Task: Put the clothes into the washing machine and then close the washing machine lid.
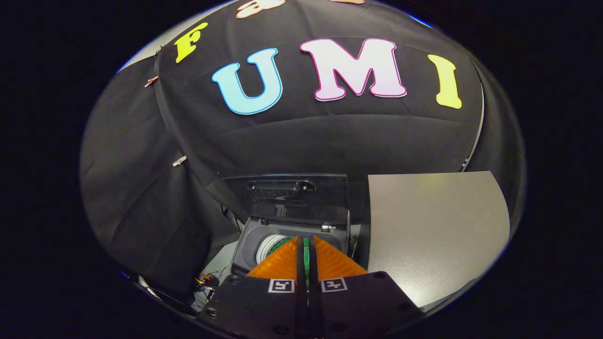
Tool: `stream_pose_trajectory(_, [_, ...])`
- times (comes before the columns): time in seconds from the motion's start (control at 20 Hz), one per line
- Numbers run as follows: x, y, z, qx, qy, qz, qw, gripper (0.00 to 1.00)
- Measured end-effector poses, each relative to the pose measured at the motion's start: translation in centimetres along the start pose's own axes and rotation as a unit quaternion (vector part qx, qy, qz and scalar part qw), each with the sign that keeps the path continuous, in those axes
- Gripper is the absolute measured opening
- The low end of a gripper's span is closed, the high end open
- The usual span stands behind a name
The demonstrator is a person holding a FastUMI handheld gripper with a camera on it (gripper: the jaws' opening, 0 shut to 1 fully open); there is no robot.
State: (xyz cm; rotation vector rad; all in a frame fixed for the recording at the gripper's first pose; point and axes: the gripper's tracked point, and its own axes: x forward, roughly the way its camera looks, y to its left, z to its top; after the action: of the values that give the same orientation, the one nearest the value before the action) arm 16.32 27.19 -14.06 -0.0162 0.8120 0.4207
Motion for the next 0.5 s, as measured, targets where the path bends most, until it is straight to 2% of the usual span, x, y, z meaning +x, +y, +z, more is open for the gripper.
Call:
stream_pose_trajectory(0.2, [-0.96,0.11,-0.06,-0.006,0.000,0.006,1.000,0.08])
stream_pose_trajectory(0.3, [-0.98,-0.04,0.07,-0.005,0.003,0.004,1.000,0.17])
stream_pose_trajectory(0.35, [-1.13,-0.05,-0.04,-0.005,0.008,0.003,1.000,0.17])
stream_pose_trajectory(0.45, [-0.84,-0.53,-0.19,-0.007,0.012,-0.007,1.000,0.49])
stream_pose_trajectory(0.5, [-0.99,-0.63,-0.29,-0.005,0.012,-0.006,1.000,0.48])
